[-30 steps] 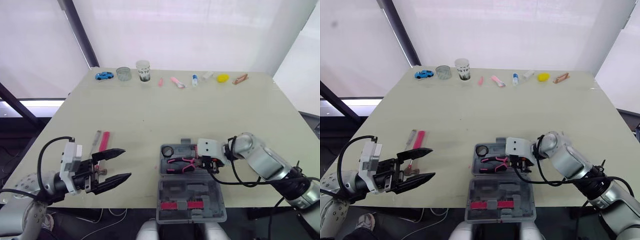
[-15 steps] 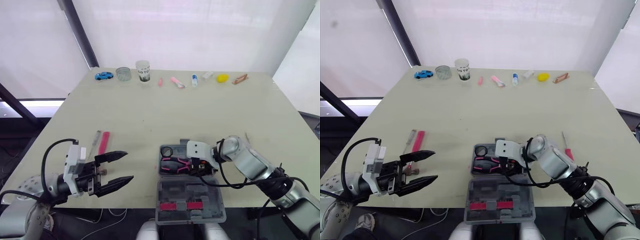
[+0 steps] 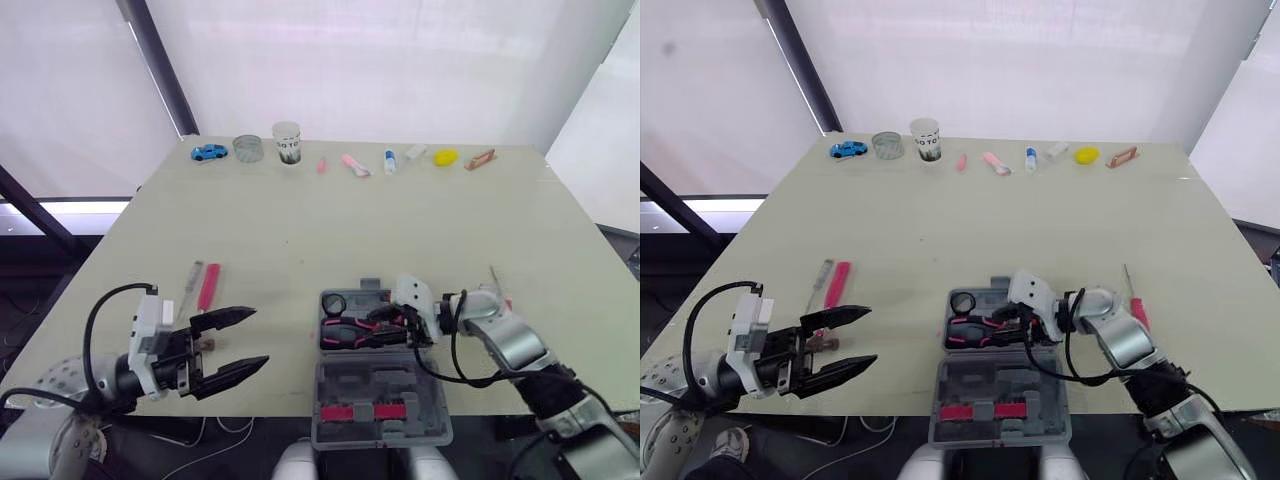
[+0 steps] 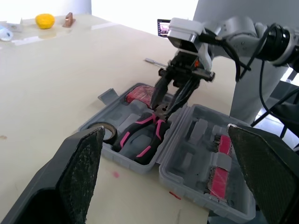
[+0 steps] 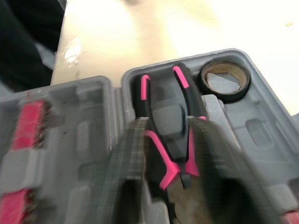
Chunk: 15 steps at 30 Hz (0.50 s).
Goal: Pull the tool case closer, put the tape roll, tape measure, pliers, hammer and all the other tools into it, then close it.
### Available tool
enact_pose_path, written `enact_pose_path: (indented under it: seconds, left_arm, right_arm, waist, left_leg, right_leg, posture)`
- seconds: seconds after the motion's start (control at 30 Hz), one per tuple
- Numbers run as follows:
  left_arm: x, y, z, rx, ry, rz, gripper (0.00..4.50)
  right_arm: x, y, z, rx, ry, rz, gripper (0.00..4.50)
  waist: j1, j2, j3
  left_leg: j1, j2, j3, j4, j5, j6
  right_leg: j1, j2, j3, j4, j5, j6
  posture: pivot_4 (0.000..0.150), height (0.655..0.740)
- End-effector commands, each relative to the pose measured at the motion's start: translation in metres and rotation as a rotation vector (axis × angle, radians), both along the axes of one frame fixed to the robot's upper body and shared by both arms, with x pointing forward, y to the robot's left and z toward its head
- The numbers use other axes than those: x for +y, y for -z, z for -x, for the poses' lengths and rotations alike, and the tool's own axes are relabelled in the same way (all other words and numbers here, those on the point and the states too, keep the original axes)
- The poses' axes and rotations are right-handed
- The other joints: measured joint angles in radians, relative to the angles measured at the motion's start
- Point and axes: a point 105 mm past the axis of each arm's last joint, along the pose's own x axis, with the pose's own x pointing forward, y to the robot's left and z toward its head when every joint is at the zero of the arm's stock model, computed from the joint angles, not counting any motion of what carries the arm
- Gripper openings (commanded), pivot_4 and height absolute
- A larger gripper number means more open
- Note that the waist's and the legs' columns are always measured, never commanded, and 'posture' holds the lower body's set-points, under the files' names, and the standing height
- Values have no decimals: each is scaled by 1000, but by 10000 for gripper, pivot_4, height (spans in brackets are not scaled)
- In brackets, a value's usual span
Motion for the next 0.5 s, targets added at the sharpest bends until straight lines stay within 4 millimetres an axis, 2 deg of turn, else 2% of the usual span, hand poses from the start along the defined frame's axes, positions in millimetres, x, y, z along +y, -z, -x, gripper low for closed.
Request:
enact_pose_path:
  seconds: [0.03,0.17,0.27,0.4,0.5]
  left_arm:
    - [-4,-8,4,-44,11,-7,45000]
    - [-3,-8,5,-42,3,-10,45000]
    - [-1,-9,4,-47,-8,-16,45000]
    - [1,-9,3,-54,-28,-14,45000]
    - [0,-6,6,-50,-33,-15,45000]
  right_arm:
    - [-3,-7,-7,-64,43,-58,302]
    - [-8,5,-15,-66,94,-40,302]
    - [-12,22,-17,-52,109,20,302]
    - [-19,56,-13,-27,106,134,302]
    - [-27,89,-7,26,103,246,302]
  waist:
    - [0,0,0]
    - [0,0,0]
    - [-1,0,0]
    - [-1,0,-1]
    - [-6,-1,-3]
  left_leg:
    - [0,0,0,0,0,0]
    - [2,0,0,0,0,0]
    - [2,0,0,0,0,0]
    - [6,0,1,-1,0,0]
    - [20,0,2,-4,0,0]
  right_leg:
    - [0,0,0,0,0,0]
    - [1,0,0,0,0,0]
    - [2,0,0,0,0,0]
    - [5,0,0,0,0,0]
    - [18,0,1,-3,-2,-3]
  posture:
    - [1500,7400]
    - [1500,7400]
    - [1500,7400]
    - [1500,7400]
    - [1500,7400]
